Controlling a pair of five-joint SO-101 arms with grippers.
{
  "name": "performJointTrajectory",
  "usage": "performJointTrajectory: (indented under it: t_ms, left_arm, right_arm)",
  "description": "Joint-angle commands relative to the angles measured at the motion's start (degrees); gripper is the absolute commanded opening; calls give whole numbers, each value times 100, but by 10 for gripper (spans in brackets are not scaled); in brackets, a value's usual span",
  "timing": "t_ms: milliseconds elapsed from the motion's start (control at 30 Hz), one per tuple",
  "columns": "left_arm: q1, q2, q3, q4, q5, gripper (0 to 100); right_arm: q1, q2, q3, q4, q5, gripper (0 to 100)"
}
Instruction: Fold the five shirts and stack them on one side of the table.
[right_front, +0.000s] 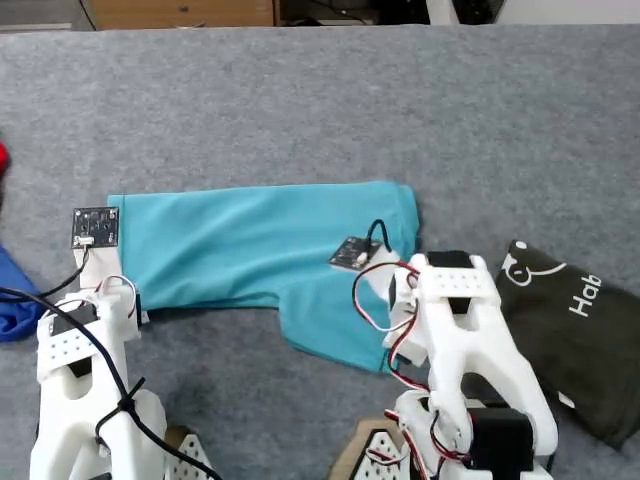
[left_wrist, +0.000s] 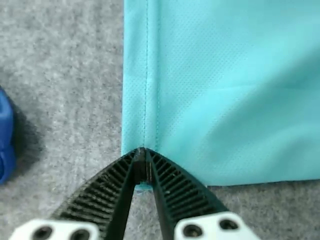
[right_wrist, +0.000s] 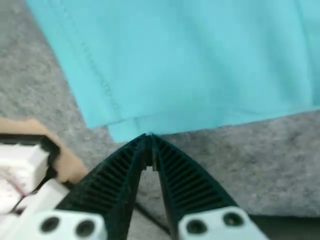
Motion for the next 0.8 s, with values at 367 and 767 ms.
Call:
performJointTrajectory:
  t_ms: [367, 767]
  left_arm:
    - [-35, -119, -18, -88, 35, 19]
    - [-158, -119, -18, -88, 35, 19]
  right_arm:
    - [-1657, -1288, 207, -273, -976, 4]
    - [-1631, 127, 585, -1011, -571, 4]
